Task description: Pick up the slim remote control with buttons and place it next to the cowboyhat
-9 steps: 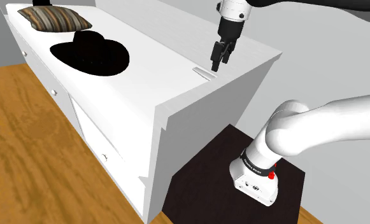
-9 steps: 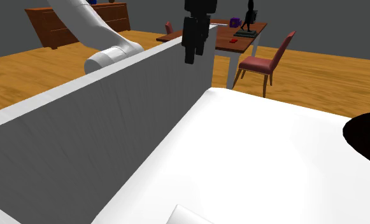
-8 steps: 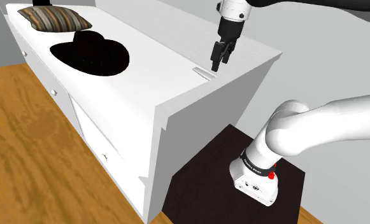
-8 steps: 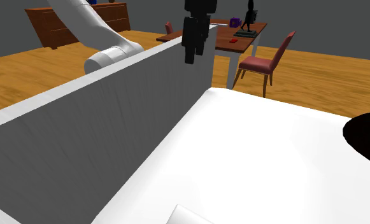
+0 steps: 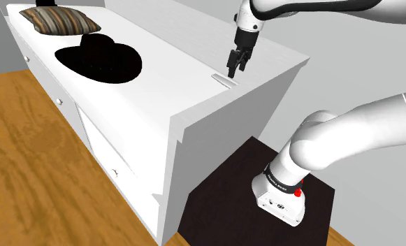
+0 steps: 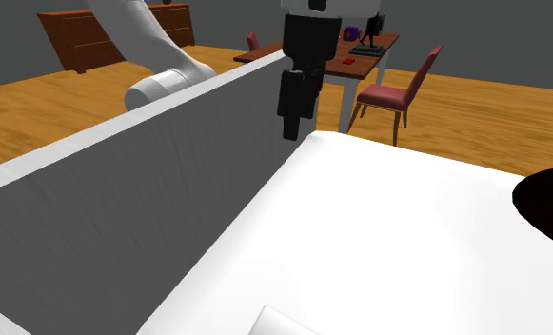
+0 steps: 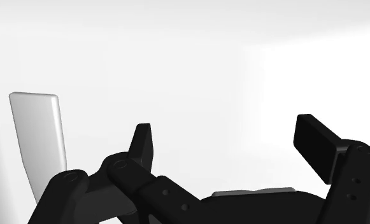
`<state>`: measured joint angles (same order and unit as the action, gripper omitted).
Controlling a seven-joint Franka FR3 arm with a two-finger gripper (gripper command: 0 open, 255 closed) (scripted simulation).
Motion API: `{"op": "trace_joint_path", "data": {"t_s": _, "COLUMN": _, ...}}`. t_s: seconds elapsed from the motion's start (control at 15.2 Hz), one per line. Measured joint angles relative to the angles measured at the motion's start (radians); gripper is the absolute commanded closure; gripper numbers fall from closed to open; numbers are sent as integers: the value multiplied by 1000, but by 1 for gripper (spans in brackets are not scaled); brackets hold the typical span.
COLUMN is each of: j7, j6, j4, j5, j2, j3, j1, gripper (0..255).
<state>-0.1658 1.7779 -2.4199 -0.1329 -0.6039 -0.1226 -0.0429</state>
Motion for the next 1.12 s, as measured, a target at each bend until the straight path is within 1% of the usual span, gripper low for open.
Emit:
{"op": "trace_joint_path", "data": {"t_s": 0.4, "j7": -83, "j6": 145, "j4": 37, "j5": -21, "j2": 164, "j3": -99, "j1": -35, "gripper": 0}}
{"op": "trace_joint_path", "data": {"t_s": 0.53, "j7": -113, "j6": 183, "j4": 78, "j5": -14, "j2": 238, "j3": -130, "j1": -41, "gripper": 0}}
{"op": "trace_joint_path", "data": {"t_s": 0.66, "j7": -149, "j6": 232, "j4": 96, "j5": -8, "j2": 301, "j3": -164, "j1": -52, "gripper": 0}}
{"op": "trace_joint_path", "data": {"t_s": 0.92, "j7": -219, "j6": 290, "j4": 177, "j5": 29, "j2": 434, "j3": -219, "j1": -67, "gripper": 0}}
{"op": "trace_joint_path", "data": {"t_s": 1.12, "j7": -274, "j6": 343, "j4": 238, "j5": 77, "j2": 548, "j3": -251, "j1": -79, "gripper": 0}}
